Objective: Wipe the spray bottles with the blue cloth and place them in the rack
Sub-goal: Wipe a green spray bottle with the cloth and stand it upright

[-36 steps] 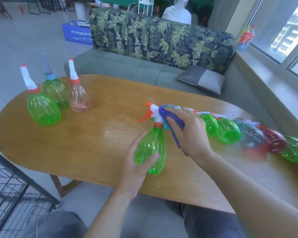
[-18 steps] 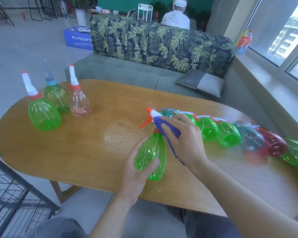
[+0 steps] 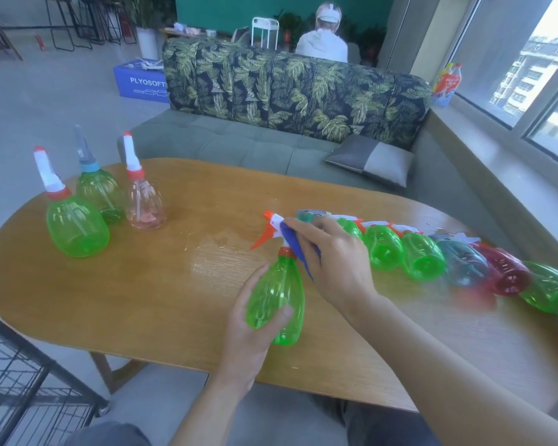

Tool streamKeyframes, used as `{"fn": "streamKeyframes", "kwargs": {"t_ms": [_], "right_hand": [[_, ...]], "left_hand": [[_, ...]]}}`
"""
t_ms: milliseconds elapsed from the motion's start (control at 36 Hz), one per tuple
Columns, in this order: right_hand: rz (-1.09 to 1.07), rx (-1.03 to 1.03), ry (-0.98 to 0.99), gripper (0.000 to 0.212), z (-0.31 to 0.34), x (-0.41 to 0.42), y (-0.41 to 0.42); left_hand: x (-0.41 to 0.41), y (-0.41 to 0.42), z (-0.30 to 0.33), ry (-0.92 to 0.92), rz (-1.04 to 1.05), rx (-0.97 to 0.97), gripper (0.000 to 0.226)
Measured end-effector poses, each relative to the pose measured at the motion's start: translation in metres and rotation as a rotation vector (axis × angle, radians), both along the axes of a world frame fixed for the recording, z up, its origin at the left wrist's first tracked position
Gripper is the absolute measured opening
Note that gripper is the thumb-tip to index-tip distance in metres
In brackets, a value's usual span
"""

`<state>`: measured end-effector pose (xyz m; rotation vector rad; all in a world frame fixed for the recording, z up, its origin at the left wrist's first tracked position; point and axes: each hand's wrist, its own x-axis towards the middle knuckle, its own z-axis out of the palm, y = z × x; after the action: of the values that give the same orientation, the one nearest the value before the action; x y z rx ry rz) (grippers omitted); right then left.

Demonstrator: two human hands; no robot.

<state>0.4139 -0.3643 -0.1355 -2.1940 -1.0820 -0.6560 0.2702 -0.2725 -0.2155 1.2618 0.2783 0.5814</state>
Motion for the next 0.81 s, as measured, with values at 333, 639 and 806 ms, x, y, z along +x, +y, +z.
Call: {"fn": "streamKeyframes", "kwargs": {"t_ms": [333,639,806], "right_hand": [[0.015,0.006,0.033,0.029,-0.01,0.006,-0.006],[0.023,0.088,0.127,0.025,-0.002,-0.008,0.013],[-0.003,0.062,0.133,0.024,0.008,0.0,0.014]], "left_hand": [[0.0,0.0,-0.002,0.032,0.011,0.041,0.08],[0.001,0.0,-0.005,0.042,0.011,0.043,0.073],[0.001,-0.002,-0.007,0.048,0.021,0.091,0.078]]}}
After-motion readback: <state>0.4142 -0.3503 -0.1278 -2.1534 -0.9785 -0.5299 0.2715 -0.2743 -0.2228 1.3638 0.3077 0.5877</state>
